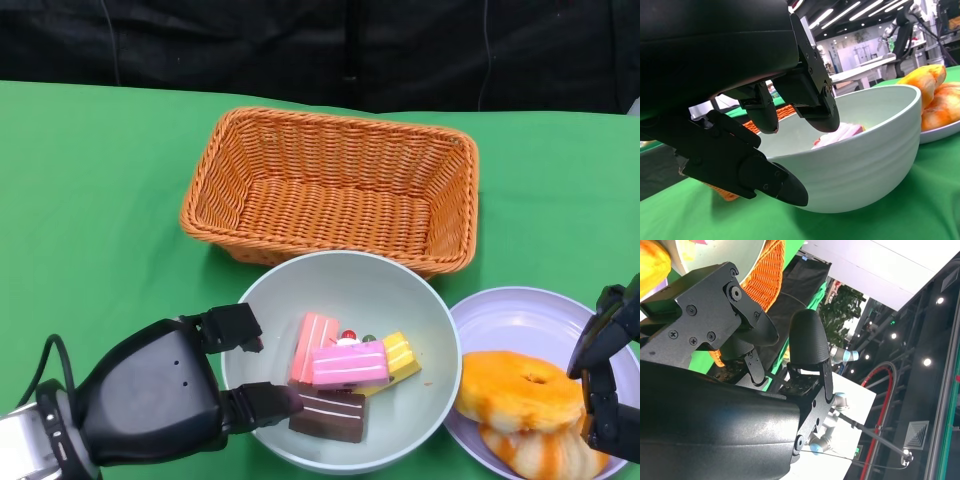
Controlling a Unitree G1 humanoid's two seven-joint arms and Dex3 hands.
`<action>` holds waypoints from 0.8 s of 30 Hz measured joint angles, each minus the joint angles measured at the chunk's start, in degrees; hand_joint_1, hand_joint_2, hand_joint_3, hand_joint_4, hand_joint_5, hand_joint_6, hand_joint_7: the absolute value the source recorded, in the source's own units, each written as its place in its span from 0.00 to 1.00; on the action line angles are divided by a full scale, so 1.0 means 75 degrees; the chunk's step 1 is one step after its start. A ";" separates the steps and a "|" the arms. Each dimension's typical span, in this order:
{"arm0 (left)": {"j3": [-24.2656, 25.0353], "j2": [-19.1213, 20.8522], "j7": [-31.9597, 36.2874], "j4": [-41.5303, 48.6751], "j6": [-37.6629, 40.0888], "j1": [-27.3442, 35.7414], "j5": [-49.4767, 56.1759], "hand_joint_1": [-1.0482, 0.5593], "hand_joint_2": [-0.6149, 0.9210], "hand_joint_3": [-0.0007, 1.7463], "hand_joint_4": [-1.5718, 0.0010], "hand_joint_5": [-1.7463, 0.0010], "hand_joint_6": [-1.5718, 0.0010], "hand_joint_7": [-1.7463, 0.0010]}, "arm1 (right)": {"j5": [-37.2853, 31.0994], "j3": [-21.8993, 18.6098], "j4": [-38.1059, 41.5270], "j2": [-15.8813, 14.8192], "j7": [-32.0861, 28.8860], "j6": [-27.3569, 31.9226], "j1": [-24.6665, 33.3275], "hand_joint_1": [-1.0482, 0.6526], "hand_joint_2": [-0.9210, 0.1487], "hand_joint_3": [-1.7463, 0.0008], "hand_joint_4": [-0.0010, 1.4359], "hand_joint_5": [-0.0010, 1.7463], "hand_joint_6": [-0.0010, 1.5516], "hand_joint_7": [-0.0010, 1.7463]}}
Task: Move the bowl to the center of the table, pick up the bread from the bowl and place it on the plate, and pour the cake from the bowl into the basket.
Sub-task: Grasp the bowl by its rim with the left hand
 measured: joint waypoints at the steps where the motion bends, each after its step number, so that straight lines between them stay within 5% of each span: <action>1: -0.0115 0.0001 0.0084 0.0119 0.0069 -0.0078 0.0078 0.37 0.95 0.01 0.71 0.40 0.39 0.96 | 0.0002 0.0002 -0.0001 0.0001 0.0008 0.0009 0.0003 0.63 0.41 0.21 0.55 1.00 0.40 0.97; 9: -0.0882 -0.0057 0.0217 0.0965 0.0195 -0.0717 0.0140 0.40 0.94 0.00 0.60 0.36 0.28 0.92 | -0.0019 -0.0015 -0.0011 0.0059 0.0012 0.0051 0.0019 0.65 0.42 0.20 0.56 1.00 0.40 0.97; 14: -0.1310 -0.0206 0.0735 0.1507 0.0212 -0.1052 0.0156 0.40 0.93 0.00 0.57 0.22 0.23 0.87 | -0.0016 -0.0011 -0.0053 0.0117 0.0012 0.0119 0.0045 0.64 0.42 0.20 0.56 1.00 0.40 0.97; 22: -0.1972 -0.0430 0.1591 0.2346 0.0249 -0.1592 0.0166 0.40 0.96 0.00 0.53 0.09 0.41 0.45 | -0.0008 -0.0016 -0.0061 0.0119 0.0045 0.0139 0.0082 0.64 0.41 0.21 0.56 1.00 0.40 0.96; 23: -0.2038 -0.0443 0.1678 0.2427 0.0248 -0.1632 0.0166 0.42 0.98 0.03 0.47 0.04 0.47 0.22 | -0.0008 -0.0016 -0.0063 0.0120 0.0044 0.0139 0.0088 0.64 0.41 0.22 0.55 1.00 0.40 0.96; 24: -0.2116 -0.0455 0.1787 0.2494 0.0229 -0.1679 0.0164 0.43 0.99 0.06 0.44 0.02 0.49 0.11 | -0.0011 -0.0016 -0.0070 0.0122 0.0044 0.0139 0.0101 0.64 0.41 0.22 0.55 1.00 0.40 0.96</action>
